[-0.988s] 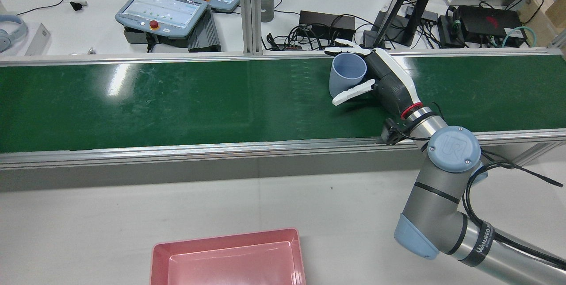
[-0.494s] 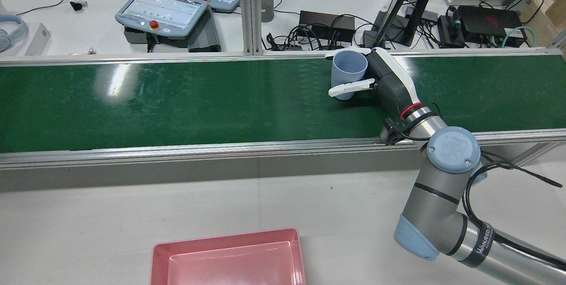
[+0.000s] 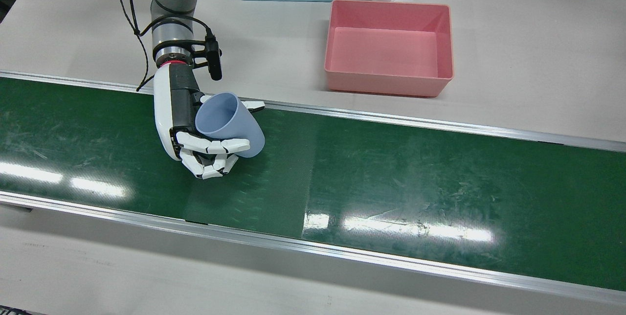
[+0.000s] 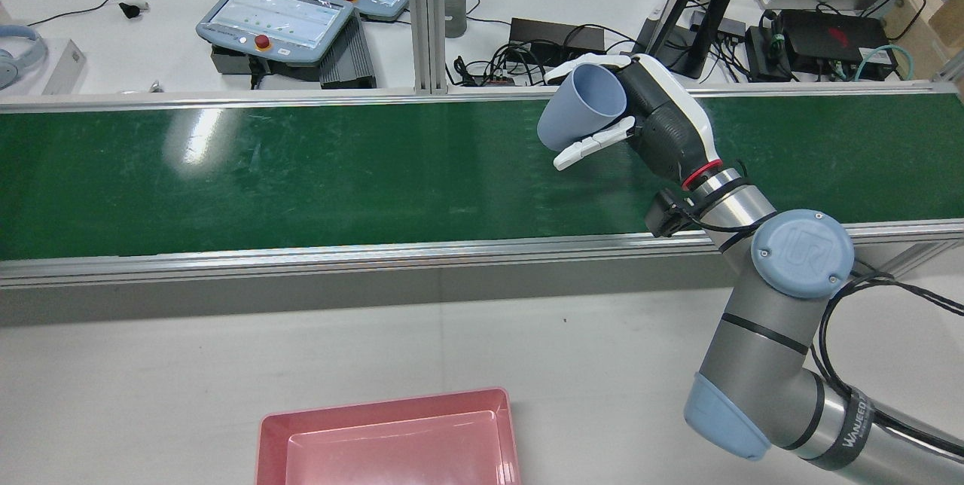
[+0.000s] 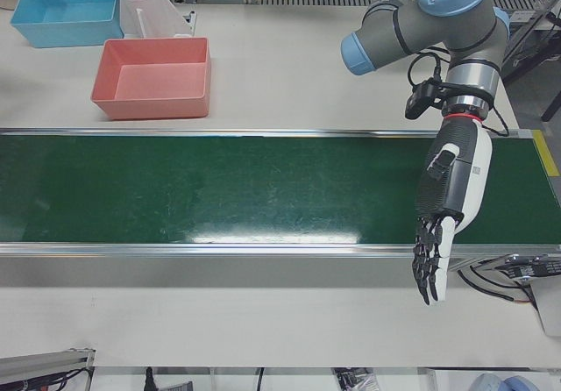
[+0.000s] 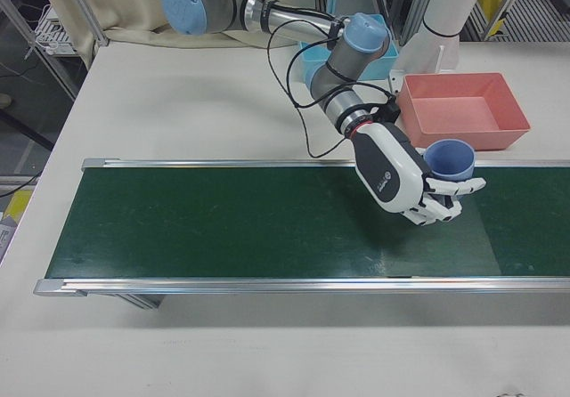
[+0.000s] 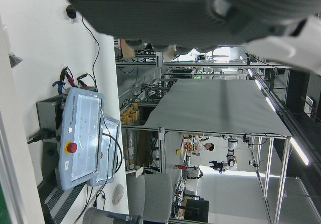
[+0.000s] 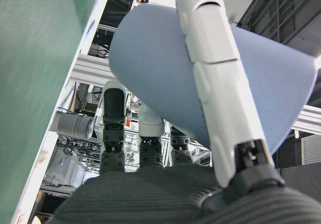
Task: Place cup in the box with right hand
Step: 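Close the right hand fingers around the blue cup and lift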
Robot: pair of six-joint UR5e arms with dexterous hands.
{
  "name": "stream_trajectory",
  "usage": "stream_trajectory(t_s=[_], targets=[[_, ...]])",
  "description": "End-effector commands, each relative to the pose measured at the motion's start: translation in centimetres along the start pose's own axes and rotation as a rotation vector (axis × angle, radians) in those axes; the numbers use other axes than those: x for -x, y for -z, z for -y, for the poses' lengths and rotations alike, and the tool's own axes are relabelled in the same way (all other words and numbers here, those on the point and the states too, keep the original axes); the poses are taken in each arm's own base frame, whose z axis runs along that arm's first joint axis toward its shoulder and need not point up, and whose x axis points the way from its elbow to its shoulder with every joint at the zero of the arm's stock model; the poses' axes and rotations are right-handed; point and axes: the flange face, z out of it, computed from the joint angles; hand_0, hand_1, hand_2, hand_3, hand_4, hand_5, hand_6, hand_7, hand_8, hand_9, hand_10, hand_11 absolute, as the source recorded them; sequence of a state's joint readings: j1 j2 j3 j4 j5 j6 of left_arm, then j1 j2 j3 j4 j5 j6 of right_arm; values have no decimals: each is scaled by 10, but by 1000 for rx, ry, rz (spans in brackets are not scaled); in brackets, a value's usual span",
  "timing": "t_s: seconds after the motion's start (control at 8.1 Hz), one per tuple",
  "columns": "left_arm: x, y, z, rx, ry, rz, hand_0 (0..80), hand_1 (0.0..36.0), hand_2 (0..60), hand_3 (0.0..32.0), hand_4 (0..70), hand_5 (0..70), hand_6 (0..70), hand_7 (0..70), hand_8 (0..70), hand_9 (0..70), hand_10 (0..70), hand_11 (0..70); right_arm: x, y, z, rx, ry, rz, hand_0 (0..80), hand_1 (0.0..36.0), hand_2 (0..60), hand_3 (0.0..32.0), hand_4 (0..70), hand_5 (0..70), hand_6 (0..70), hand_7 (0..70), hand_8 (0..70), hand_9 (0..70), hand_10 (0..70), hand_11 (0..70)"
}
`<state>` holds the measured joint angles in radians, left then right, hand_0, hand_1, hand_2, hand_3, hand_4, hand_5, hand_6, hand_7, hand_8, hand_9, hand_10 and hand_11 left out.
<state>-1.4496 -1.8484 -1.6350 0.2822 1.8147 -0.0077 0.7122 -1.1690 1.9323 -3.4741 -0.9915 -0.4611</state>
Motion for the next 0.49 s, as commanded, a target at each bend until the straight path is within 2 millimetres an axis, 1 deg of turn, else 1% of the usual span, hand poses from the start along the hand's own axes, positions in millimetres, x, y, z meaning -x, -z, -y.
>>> stream_trajectory(t_s=[0.0, 0.12, 0.25, 0.37], targets=[[0, 0, 0, 0, 0, 0, 0, 0, 0, 0, 0, 0, 0, 0, 0, 0, 0, 0, 21, 13, -45, 88, -54, 17, 800, 360, 600, 0, 459, 214, 307, 700, 517, 700, 331, 507], [0, 0, 0, 0, 0, 0, 0, 0, 0, 0, 0, 0, 0, 0, 0, 0, 0, 0, 2, 26, -71, 128, -91, -22, 800, 360, 600, 0, 431, 213, 304, 700, 507, 700, 321, 495], [0, 0, 0, 0, 0, 0, 0, 0, 0, 0, 0, 0, 0, 0, 0, 0, 0, 0, -12, 49, -101, 153, -95, -76, 800, 360, 600, 0, 415, 213, 301, 700, 500, 700, 315, 487], [0, 0, 0, 0, 0, 0, 0, 0, 0, 0, 0, 0, 0, 0, 0, 0, 0, 0, -12, 68, -123, 178, -48, -119, 800, 360, 600, 0, 444, 212, 300, 700, 493, 700, 308, 479]])
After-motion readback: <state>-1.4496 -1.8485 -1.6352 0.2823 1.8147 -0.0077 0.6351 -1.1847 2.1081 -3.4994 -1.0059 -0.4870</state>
